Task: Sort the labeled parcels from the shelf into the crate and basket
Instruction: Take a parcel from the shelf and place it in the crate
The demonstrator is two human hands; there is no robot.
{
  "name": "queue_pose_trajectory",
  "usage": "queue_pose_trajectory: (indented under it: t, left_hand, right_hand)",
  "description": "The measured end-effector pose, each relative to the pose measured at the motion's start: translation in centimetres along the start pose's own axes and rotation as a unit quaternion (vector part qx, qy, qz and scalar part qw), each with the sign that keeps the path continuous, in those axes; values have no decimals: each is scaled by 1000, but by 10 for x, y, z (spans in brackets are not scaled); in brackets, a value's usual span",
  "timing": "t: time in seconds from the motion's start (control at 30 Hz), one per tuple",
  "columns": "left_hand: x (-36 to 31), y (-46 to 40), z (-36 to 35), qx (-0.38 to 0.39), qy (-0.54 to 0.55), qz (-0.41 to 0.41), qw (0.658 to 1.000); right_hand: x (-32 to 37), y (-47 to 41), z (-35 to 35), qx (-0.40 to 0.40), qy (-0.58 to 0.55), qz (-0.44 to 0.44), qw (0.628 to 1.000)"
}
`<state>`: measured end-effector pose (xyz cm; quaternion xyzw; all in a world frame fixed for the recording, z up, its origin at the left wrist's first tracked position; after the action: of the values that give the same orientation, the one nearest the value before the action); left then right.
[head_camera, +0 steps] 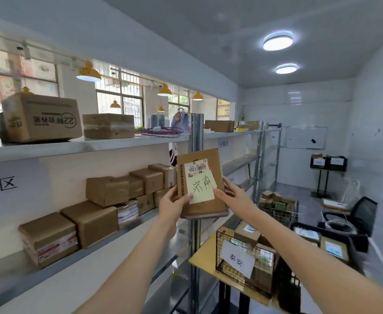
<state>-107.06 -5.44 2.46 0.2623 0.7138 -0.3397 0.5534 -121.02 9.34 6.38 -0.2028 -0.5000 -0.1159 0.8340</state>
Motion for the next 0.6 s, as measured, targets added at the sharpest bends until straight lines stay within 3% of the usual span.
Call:
queue_pose_trajectory:
  t: [0.6]
  left_hand:
    - [102,-128,-255,186,-55,47,980]
  right_hand:
    - [-164,40,236,-118,-54,-127,983]
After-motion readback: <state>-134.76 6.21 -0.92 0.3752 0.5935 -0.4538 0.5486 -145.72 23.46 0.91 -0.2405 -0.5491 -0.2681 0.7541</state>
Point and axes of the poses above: each hand's wrist, its own y-axis away from the middle knuckle, its own z-axis out of the back of the hand, x = y × z, the point moved 10 cm from there along -y, towards the middle knuckle, and after that the axes turned 13 degrees about x, right-handed, at the moved point
